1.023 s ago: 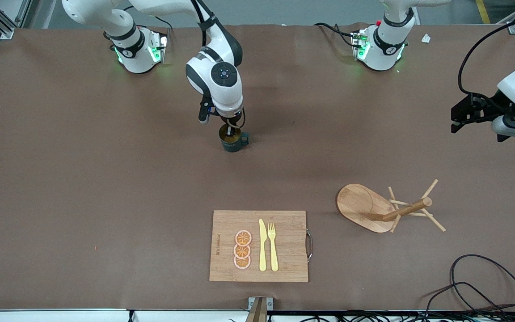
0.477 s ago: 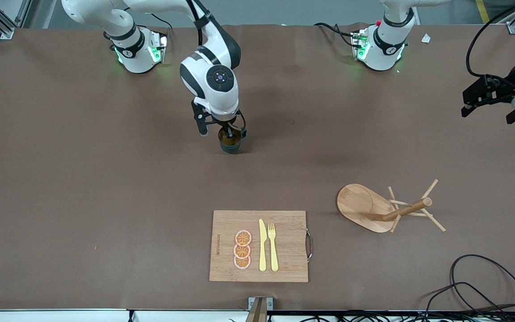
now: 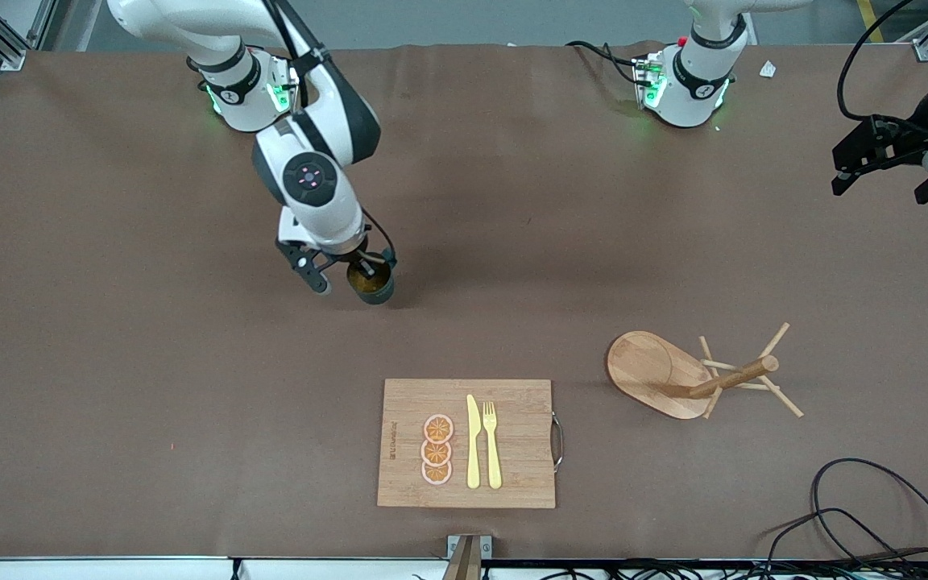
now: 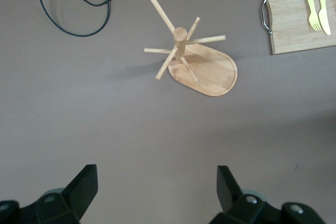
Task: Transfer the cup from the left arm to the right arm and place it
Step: 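Carry the teal mug sideways with the right gripper and lower it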
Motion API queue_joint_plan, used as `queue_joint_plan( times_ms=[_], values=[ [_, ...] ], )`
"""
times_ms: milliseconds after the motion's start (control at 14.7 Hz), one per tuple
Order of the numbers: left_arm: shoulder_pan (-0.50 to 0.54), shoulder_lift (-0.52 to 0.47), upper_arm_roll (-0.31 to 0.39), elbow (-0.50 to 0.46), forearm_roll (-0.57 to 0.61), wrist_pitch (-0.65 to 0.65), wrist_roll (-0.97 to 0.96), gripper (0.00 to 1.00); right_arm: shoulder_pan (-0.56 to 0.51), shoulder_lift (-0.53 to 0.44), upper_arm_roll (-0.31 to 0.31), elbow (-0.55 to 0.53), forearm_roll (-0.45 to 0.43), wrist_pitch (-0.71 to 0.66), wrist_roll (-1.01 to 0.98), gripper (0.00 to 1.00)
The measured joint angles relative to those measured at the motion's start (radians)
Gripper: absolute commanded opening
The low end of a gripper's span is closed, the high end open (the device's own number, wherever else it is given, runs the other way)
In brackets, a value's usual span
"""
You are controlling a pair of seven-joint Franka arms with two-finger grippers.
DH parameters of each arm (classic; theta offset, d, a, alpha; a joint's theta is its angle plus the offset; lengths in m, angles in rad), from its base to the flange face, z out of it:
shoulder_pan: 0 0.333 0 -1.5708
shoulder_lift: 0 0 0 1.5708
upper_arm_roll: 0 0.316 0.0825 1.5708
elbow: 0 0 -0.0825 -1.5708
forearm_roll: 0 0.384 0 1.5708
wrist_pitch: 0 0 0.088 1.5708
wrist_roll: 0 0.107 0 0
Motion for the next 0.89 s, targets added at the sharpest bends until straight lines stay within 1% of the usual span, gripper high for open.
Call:
queue_joint_plan(
  times_ms=[205,477,886],
  values=[
    [-0.002,0.004,0.000,0.006,0.001,-0.014,-0.003,1.00,-0.079,0.000,-0.001,-0.002,-0.004,-0.018,-0.298,0.00],
    [-0.002,0.041,-0.001,0.059,0.004,-0.047,-0.004,1.00,-0.225,-0.008,-0.003,-0.005,-0.005,-0.044,-0.785,0.00],
    [-0.004,0.078,-0.005,0.096,0.006,-0.055,-0.006,1.00,-0.445,-0.031,-0.004,-0.011,-0.007,-0.073,-1.532,0.00]
  ],
)
